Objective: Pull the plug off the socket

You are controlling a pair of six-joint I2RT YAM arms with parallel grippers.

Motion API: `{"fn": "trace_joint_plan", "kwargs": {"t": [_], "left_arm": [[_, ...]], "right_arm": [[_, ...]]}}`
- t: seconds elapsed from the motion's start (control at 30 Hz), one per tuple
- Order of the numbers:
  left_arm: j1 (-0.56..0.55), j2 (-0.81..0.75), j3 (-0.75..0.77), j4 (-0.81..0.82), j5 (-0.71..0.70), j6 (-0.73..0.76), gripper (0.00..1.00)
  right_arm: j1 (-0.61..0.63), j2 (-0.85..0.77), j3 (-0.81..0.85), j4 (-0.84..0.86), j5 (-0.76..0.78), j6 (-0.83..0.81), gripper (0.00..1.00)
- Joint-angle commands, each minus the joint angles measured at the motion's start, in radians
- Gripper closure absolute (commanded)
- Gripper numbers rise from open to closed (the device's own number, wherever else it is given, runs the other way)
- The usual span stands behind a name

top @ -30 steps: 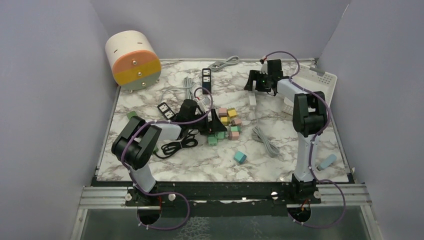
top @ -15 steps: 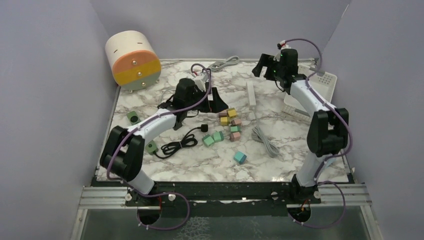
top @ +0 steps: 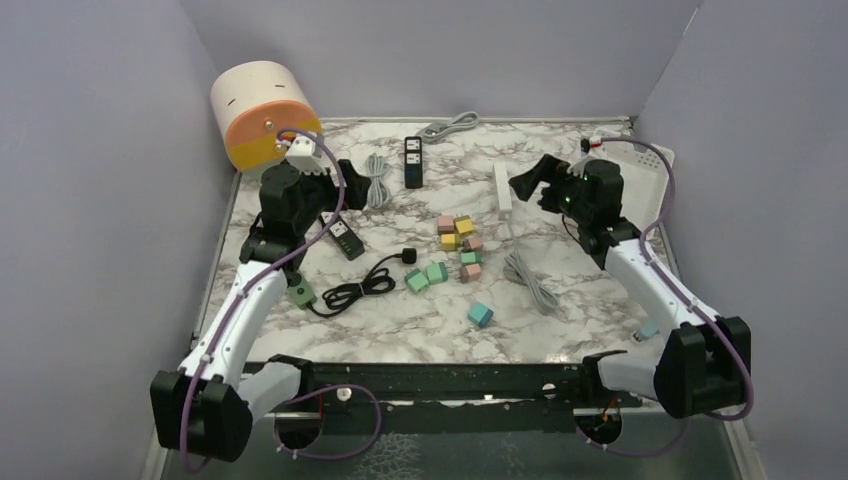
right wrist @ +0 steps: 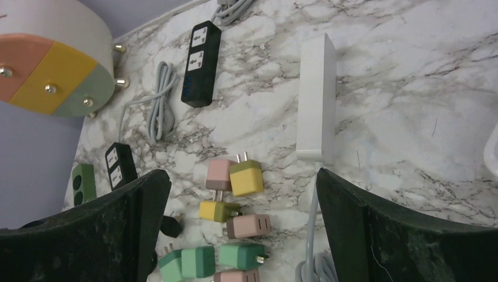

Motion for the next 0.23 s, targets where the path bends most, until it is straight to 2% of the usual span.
{"fn": "trace_joint_plan", "kwargs": {"t": [0.0, 0.2], "left_arm": [[0.004, -0.121, -0.061, -0.045, -0.196, 0.127, 0.01], [0.008, -0.166, -0.079, -0.007, -0.200, 0.138, 0.01]], "right_arm": [[0.007, -0.099, -0.081, 0.079, -0.044, -0.006, 0.00], [0.012, -0.125, -0.107, 0.127, -0.044, -0.003, 0.00]]}}
